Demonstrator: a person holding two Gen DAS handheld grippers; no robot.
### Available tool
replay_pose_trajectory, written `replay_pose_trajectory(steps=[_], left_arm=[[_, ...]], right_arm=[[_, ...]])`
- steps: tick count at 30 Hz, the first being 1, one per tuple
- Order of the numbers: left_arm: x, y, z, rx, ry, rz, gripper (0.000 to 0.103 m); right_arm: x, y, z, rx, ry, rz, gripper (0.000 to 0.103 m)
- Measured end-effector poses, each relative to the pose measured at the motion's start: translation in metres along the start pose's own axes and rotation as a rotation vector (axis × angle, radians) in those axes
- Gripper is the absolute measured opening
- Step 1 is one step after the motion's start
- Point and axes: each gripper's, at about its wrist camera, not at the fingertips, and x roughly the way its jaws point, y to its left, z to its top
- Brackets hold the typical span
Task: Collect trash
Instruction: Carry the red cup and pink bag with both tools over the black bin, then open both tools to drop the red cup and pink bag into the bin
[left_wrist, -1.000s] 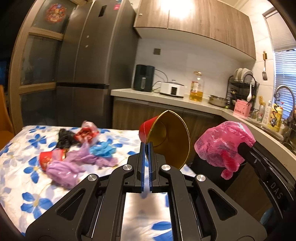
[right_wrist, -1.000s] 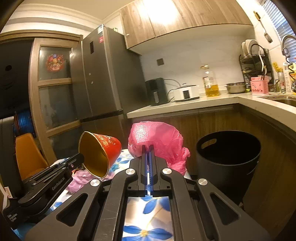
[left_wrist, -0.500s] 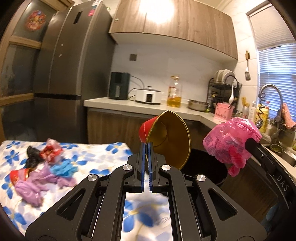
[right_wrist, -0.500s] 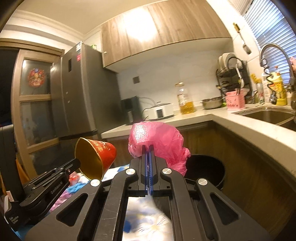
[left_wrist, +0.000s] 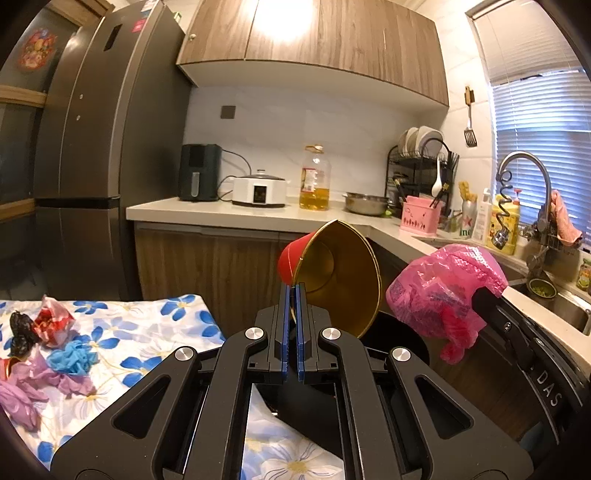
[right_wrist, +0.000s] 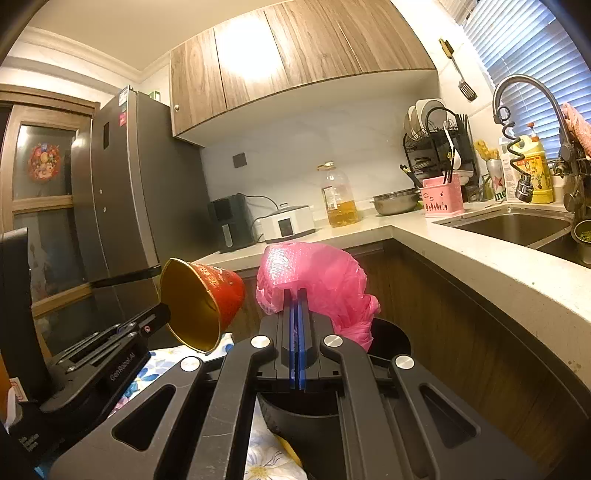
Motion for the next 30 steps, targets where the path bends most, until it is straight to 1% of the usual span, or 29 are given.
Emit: replay_pose_trajectory(steps=[15, 30], left_arm=[[0.035, -0.012, -0.008, 0.014, 0.051, -0.022, 0.002], [0.064, -0.020, -0.023, 0.021, 0.112, -0.037, 0.002]], right_arm=[[0.021, -0.022, -0.006, 0.041, 0.037, -0.014, 0.002], [0.047, -0.032, -0.017, 0.039, 0.092, -0.033, 0.002]])
